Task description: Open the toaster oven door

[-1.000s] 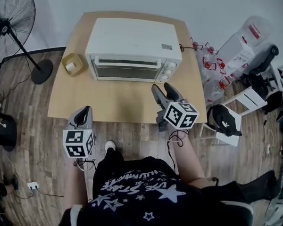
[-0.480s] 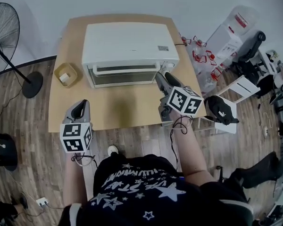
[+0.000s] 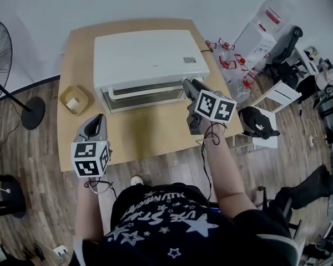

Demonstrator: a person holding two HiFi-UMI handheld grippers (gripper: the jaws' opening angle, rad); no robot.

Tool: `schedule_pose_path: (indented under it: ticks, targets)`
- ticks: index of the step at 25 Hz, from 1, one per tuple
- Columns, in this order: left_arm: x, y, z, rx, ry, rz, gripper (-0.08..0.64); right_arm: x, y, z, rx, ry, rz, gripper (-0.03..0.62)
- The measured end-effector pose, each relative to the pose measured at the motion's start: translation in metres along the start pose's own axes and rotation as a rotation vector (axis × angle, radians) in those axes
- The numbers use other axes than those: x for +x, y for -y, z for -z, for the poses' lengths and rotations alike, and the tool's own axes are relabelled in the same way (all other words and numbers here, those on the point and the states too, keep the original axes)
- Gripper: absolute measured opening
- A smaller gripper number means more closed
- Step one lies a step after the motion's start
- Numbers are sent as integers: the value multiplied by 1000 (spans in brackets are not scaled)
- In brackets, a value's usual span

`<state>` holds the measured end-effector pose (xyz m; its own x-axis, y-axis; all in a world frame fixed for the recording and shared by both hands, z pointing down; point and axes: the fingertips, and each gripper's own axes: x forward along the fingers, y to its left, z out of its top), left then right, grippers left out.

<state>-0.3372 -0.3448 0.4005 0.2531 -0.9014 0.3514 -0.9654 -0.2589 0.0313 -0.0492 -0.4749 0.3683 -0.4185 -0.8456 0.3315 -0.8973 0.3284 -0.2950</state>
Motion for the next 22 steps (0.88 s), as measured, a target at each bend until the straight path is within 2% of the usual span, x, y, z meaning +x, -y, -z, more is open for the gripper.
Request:
schedule_pose_path:
  ticks: [7,15,22]
  targets:
    - [17,-11,3,-2,-19,48,23,20,-1,4,-23,-57,44,132]
    - [28,-14,22,0,-56,102,21,22,-2,8,-26,-62,81,120]
    - [27,-4,32,-1,-81,104,21,16,-2,12,-1,-59,66,120]
